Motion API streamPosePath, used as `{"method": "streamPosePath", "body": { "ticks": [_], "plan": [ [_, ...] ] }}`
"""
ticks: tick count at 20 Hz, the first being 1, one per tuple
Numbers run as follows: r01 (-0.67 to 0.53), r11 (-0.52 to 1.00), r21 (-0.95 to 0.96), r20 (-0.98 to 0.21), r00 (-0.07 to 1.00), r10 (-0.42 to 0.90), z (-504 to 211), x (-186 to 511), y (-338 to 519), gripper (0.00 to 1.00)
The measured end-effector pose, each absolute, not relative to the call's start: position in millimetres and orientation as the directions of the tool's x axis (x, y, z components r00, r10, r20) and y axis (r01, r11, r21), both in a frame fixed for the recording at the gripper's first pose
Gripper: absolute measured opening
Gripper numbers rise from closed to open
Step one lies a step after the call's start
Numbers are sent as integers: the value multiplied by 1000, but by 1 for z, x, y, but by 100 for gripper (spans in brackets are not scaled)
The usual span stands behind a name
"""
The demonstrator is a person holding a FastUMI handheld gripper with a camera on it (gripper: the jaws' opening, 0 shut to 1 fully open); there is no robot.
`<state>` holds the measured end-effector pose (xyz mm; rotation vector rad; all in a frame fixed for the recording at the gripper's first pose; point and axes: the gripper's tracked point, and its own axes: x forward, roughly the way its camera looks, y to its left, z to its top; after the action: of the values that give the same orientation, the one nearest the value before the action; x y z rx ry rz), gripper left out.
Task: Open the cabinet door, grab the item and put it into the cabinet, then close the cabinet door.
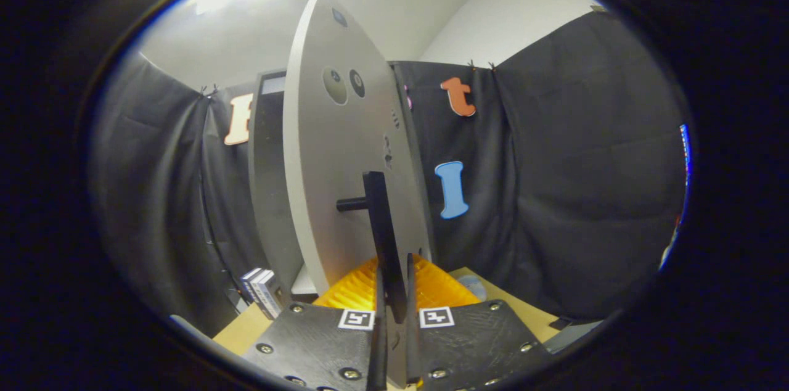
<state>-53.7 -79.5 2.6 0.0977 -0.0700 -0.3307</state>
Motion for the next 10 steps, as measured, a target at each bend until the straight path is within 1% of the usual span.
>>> {"method": "streamPosePath", "body": {
  "ticks": [3,4,5,6,10],
  "plan": [
    [388,915,114,58,916,-396,3,-62,-98,12],
    [385,914,126,63,917,-394,6,-68,-97,12],
    [374,919,126,79,919,-385,1,-45,-110,6],
    [385,915,123,67,916,-394,-1,-73,-106,1],
    [352,928,126,70,930,-362,3,-65,-102,1]
  ]
}}
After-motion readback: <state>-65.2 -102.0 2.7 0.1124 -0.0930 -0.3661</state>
